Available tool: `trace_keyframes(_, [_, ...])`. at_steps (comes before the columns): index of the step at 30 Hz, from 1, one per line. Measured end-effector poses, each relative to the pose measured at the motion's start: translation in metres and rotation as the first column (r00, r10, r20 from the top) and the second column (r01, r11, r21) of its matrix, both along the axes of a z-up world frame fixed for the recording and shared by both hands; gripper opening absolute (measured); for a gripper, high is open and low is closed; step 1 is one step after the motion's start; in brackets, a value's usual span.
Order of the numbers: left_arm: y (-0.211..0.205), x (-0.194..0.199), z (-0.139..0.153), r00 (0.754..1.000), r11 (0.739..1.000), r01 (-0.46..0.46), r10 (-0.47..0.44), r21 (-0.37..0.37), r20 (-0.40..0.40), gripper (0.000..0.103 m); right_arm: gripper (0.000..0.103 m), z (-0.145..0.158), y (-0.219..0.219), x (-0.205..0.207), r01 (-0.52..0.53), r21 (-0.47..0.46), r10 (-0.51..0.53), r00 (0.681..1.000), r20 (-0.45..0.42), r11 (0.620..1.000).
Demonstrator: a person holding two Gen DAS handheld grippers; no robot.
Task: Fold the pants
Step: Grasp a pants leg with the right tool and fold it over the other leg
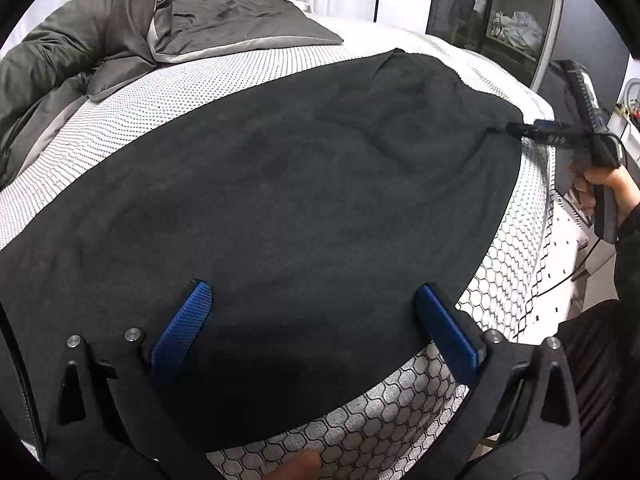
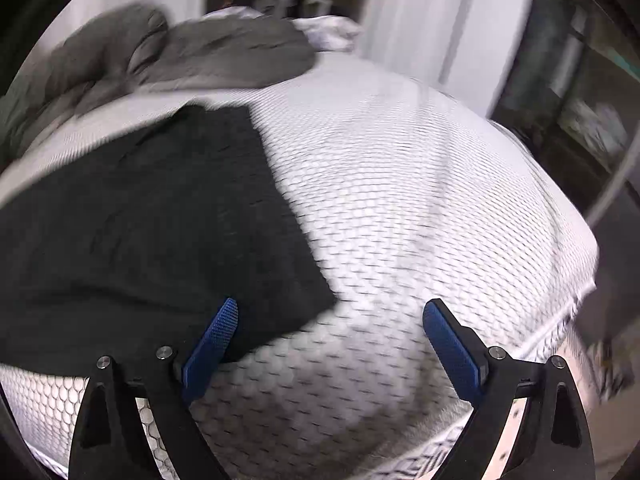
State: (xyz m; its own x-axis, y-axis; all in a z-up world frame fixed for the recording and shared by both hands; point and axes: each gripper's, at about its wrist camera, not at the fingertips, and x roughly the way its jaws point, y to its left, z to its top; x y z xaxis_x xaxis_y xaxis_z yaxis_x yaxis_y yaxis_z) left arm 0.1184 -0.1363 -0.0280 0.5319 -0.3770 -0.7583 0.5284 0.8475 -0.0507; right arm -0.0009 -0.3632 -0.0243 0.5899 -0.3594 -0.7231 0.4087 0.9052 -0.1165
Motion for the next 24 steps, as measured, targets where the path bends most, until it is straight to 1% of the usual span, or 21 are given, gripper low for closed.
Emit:
trace_keyframes(2, [0.006, 0.001, -0.001, 1.0, 1.0, 0.004, -0.004, -0.012, 0.0, 0.102, 0.095, 0.013, -0.013, -0.019, 0.024, 0.168, -0.04, 0.995, 0.094, 0.986])
trace_keyframes(3, [0.013, -0.002, 0.0, 1.0, 1.0, 0.009, -0.009, -0.02, 0.002, 0.102, 0.095, 0.017, -0.017, -0.025, 0.012, 0.227, -0.041, 0.991, 0.126, 0.974])
trace_keyframes(4, [0.02, 0.001, 0.001, 1.0, 1.0, 0.015, -0.015, -0.028, 0.004, 0.102, 0.095, 0.019, -0.023, -0.034, -0.05, 0.352, -0.019, 0.982, 0.188, 0.935])
trace_keyframes(5, [0.022, 0.001, 0.001, 1.0, 1.0, 0.013, -0.013, -0.028, 0.005, 0.102, 0.095, 0.016, -0.03, -0.041, -0.121, 0.467, 0.005, 0.97, 0.242, 0.876])
trace_keyframes(6, [0.026, -0.001, 0.001, 1.0, 1.0, 0.01, -0.01, -0.03, 0.004, 0.102, 0.095, 0.012, -0.034, -0.045, -0.156, 0.536, 0.011, 0.964, 0.265, 0.83])
trace_keyframes(7, [0.042, -0.006, 0.001, 1.0, 0.999, 0.004, -0.004, -0.036, -0.001, 0.102, 0.095, 0.006, -0.037, -0.046, -0.163, 0.578, 0.005, 0.964, 0.266, 0.8])
trace_keyframes(8, [0.046, -0.012, 0.002, 1.0, 0.999, 0.001, -0.001, -0.038, -0.003, 0.102, 0.094, 0.002, -0.039, -0.046, -0.165, 0.613, -0.004, 0.964, 0.264, 0.773])
trace_keyframes(9, [0.047, -0.011, 0.002, 1.0, 0.999, -0.003, 0.003, -0.039, -0.004, 0.102, 0.093, -0.006, -0.044, -0.044, -0.166, 0.661, -0.017, 0.965, 0.261, 0.732])
trace_keyframes(10, [0.046, -0.012, 0.002, 1.0, 0.999, -0.007, 0.007, -0.039, -0.005, 0.102, 0.089, -0.01, -0.047, -0.041, -0.165, 0.685, -0.031, 0.964, 0.264, 0.709])
trace_keyframes(11, [0.047, -0.014, 0.003, 1.0, 0.999, -0.009, 0.009, -0.037, -0.004, 0.102, 0.088, -0.013, -0.052, -0.04, -0.17, 0.706, -0.046, 0.96, 0.275, 0.687])
trace_keyframes(12, [0.046, -0.015, 0.003, 1.0, 0.999, -0.01, 0.01, -0.034, -0.003, 0.102, 0.086, -0.016, -0.056, -0.034, -0.185, 0.734, -0.061, 0.954, 0.295, 0.654])
trace_keyframes(13, [0.046, -0.014, 0.003, 1.0, 0.999, -0.011, 0.011, -0.035, -0.003, 0.102, 0.082, -0.018, -0.058, -0.028, -0.198, 0.747, -0.066, 0.949, 0.307, 0.634])
trace_keyframes(14, [0.046, -0.014, 0.003, 1.0, 0.999, -0.011, 0.011, -0.037, -0.004, 0.102, 0.08, -0.02, -0.06, -0.021, -0.208, 0.759, -0.073, 0.945, 0.318, 0.618])
trace_keyframes(15, [0.046, -0.012, 0.002, 1.0, 0.999, -0.014, 0.014, -0.04, -0.005, 0.102, 0.075, -0.022, -0.06, -0.011, -0.212, 0.769, -0.085, 0.941, 0.327, 0.603])
trace_keyframes(16, [0.046, -0.011, 0.002, 1.0, 0.999, -0.016, 0.016, -0.045, -0.007, 0.102, 0.063, -0.022, -0.059, -0.002, -0.216, 0.767, -0.086, 0.939, 0.333, 0.604])
trace_keyframes(17, [0.046, -0.011, 0.002, 1.0, 0.999, -0.017, 0.017, -0.046, -0.005, 0.102, 0.054, -0.023, -0.058, 0.007, -0.215, 0.758, -0.078, 0.941, 0.33, 0.616])
trace_keyframes(18, [0.048, -0.011, 0.001, 1.0, 0.999, -0.017, 0.017, -0.048, -0.004, 0.102, 0.036, -0.02, -0.049, 0.024, -0.194, 0.726, -0.07, 0.946, 0.316, 0.66])
trace_keyframes(19, [0.049, -0.01, 0.001, 1.0, 0.999, -0.018, 0.018, -0.049, -0.002, 0.102, 0.03, -0.02, -0.045, 0.032, -0.186, 0.712, -0.067, 0.948, 0.312, 0.677])
trace_keyframes(21, [0.053, -0.009, 0.003, 1.0, 0.998, -0.019, 0.019, -0.062, -0.006, 0.102, 0.023, -0.013, -0.034, 0.038, -0.179, 0.685, -0.081, 0.94, 0.33, 0.706])
trace_keyframes(23, [0.07, -0.008, 0.011, 0.998, 0.993, -0.057, 0.058, -0.1, 0.0, 0.102, 0.021, 0.001, -0.024, 0.036, -0.195, 0.646, -0.079, 0.926, 0.368, 0.738])
trace_keyframes(24, [0.079, -0.007, 0.015, 0.996, 0.989, -0.087, 0.088, -0.117, 0.007, 0.102, 0.02, 0.013, -0.017, 0.036, -0.204, 0.615, -0.068, 0.919, 0.389, 0.761])
